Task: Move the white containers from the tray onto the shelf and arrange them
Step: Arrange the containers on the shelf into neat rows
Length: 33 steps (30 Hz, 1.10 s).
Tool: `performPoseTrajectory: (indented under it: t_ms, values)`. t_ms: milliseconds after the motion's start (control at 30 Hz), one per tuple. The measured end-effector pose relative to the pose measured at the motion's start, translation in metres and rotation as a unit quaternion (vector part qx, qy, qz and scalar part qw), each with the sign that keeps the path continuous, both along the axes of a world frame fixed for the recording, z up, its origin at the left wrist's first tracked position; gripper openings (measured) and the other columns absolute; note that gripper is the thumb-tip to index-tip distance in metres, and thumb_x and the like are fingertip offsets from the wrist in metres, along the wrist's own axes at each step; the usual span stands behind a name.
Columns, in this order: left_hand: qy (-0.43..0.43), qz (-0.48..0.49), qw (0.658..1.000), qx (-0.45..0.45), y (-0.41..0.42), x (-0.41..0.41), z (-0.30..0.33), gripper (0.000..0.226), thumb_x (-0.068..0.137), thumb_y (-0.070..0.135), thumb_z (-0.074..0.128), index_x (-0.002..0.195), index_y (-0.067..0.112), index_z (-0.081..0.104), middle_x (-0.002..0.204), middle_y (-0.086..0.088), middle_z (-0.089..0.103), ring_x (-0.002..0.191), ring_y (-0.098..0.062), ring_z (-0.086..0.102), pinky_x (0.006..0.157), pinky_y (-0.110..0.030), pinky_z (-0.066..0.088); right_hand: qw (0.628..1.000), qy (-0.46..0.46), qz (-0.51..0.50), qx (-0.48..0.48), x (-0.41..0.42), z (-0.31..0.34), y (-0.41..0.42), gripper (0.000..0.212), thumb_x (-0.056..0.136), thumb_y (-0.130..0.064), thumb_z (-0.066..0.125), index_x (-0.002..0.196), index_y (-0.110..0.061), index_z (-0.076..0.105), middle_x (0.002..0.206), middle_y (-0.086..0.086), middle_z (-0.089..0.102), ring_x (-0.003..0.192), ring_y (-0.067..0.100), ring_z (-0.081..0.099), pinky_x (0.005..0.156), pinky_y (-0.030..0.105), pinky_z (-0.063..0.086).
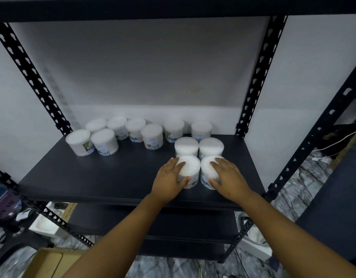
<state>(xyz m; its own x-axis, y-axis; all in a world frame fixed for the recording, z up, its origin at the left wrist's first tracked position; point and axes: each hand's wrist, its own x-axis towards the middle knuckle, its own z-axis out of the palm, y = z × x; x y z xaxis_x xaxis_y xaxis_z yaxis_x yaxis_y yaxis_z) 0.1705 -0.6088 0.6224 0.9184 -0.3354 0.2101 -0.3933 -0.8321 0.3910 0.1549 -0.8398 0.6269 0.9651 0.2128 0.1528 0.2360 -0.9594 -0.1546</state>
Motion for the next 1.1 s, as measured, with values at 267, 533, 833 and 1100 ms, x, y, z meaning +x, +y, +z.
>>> performPoseTrajectory:
  t_ms: [267,533,833,1100]
  values:
    - [0.004,-0.001,1.000,0.001,0.001,0.001,0.000,0.055,0.095,0.044,0.050,0.143,0.019,0.040,0.156,-0.005,0.027,0.145,-0.020,0.020,0.117,-0.033,0.016,1.000,0.004,-0.008,0.011,-0.001,0.000,0.000,0.062,0.092,-0.042,0.052,0.145,-0.016,0.035,0.153,0.007,0.030,0.141,0.023,0.025,0.116,0.035,0.015]
    - [0.012,-0.001,1.000,0.000,0.000,0.000,0.001,0.056,0.095,0.044,0.050,0.144,0.019,0.039,0.156,-0.005,0.025,0.145,-0.021,0.018,0.118,-0.035,0.016,1.000,0.006,-0.005,0.020,-0.003,0.001,0.000,0.061,0.092,-0.042,0.053,0.144,-0.015,0.036,0.152,0.008,0.030,0.141,0.024,0.025,0.116,0.035,0.015]
    - [-0.002,0.028,1.000,-0.010,0.008,0.003,0.005,0.064,0.095,0.052,0.043,0.147,0.016,0.032,0.157,-0.007,0.024,0.146,-0.022,0.015,0.119,-0.039,0.014,0.998,0.007,0.003,0.058,0.001,0.007,0.016,0.069,0.090,-0.056,0.045,0.144,-0.015,0.034,0.153,0.009,0.029,0.143,0.025,0.021,0.119,0.039,0.015]
    - [0.002,0.059,0.998,0.029,0.047,0.025,0.005,0.069,0.095,0.059,0.032,0.149,0.018,0.027,0.159,-0.004,0.017,0.147,-0.018,0.006,0.119,-0.038,0.005,0.997,0.034,-0.002,0.075,0.027,0.014,0.060,0.070,0.093,-0.058,0.038,0.148,-0.016,0.026,0.157,0.010,0.022,0.145,0.024,0.015,0.119,0.038,0.012]
